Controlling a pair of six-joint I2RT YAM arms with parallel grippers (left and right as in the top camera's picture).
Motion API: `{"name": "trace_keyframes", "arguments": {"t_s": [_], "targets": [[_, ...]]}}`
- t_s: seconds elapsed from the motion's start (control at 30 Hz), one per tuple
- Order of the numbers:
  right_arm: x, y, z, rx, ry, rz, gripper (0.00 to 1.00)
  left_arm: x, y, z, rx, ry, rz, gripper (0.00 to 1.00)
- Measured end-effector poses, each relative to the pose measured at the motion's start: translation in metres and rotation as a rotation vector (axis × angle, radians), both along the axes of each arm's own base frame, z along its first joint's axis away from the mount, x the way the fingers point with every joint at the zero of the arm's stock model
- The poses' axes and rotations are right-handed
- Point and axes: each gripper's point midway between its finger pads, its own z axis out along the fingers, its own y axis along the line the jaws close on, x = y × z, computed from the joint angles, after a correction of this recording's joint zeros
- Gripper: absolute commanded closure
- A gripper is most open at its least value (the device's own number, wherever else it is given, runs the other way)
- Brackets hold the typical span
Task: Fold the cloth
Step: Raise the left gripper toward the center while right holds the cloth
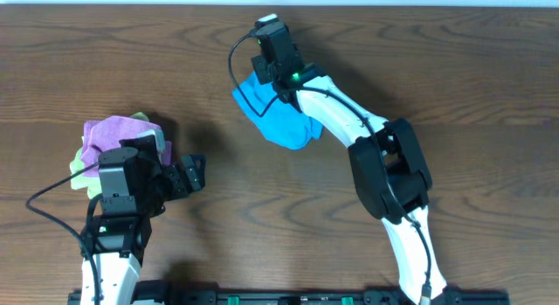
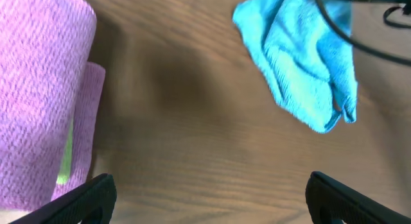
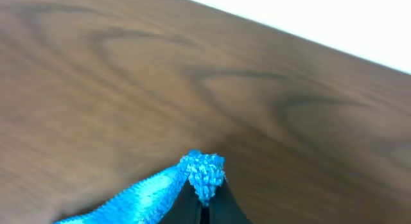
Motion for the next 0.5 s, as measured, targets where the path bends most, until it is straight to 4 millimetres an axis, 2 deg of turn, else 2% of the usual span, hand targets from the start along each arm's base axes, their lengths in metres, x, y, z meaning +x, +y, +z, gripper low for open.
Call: {"name": "trace_keyframes", "arguments": {"t_s": [0.2,0.23,0.3,0.33,0.43,0.5], "targets": [[0.022,-0.053,0.008,-0.094,-0.070,-0.177,0.99,-0.001,-0.004,0.000,0.010,-0.003,-0.026,0.04],[0.024,-0.063,0.009,-0.108,-0.077,-0.206,0.92,-0.001,-0.006,0.000,0.010,-0.003,-0.033,0.04],[0.029,-0.080,0.011,-0.135,-0.089,-0.256,0.72,-0.002,-0.010,0.000,0.010,-0.003,-0.048,0.04],[0.031,-0.089,0.013,-0.146,-0.096,-0.281,0.57,-0.002,-0.012,0.000,0.010,-0.003,-0.057,0.05],[0.034,-0.103,0.015,-0.175,-0.108,-0.323,0.42,-0.004,-0.017,0.000,0.006,-0.003,-0.074,0.05],[0.033,-0.104,0.015,-0.184,-0.109,-0.330,0.33,-0.004,-0.018,0.000,-0.001,-0.001,-0.074,0.05]]}}
